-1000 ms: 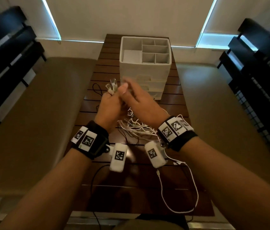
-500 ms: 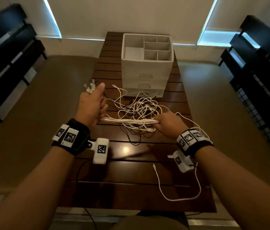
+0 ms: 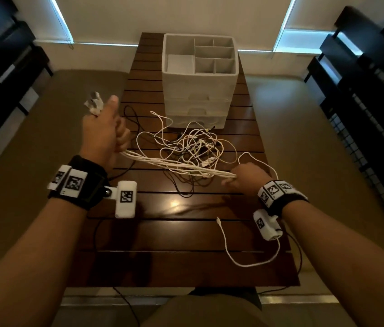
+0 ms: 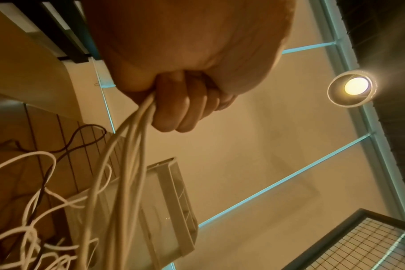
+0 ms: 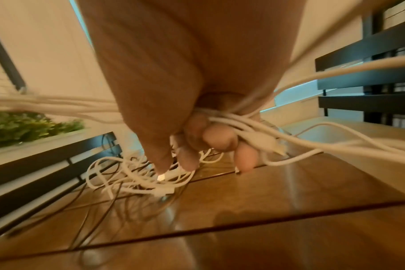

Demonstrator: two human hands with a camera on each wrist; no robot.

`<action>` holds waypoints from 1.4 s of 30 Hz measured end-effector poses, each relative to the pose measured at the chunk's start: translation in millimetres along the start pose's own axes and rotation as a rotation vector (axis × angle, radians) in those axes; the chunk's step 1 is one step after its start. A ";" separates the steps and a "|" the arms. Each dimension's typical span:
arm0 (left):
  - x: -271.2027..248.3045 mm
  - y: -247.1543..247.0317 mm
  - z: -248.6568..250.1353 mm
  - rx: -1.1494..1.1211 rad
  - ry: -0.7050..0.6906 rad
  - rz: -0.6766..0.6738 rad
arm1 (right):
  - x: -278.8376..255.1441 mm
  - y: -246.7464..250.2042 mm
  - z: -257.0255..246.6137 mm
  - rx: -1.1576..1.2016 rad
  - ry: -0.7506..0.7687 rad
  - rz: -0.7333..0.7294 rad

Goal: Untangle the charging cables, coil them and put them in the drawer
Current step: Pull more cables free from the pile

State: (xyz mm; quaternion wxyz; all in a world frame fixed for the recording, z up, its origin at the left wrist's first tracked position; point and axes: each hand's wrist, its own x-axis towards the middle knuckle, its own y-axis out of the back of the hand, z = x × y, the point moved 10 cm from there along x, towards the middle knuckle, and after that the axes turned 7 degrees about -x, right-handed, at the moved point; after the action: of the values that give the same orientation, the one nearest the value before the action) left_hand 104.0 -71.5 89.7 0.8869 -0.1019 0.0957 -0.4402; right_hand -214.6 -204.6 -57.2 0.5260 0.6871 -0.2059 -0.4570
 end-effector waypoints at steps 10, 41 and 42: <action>-34.5 -98.8 -50.3 0.559 -0.102 -0.421 | -10.5 109.2 -78.7 0.055 0.144 0.279; -37.4 -61.7 -66.3 0.802 -0.038 -0.544 | -9.0 91.4 37.7 -0.359 -0.140 0.199; -35.9 -65.2 -70.7 0.830 -0.037 -0.559 | -8.3 81.8 37.5 -0.367 -0.131 0.157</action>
State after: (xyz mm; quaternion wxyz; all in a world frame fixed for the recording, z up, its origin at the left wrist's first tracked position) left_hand 14.7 -88.2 41.9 0.7025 0.2300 -0.1343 -0.6600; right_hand -234.3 -247.8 19.7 0.6618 0.5306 -0.2059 -0.4880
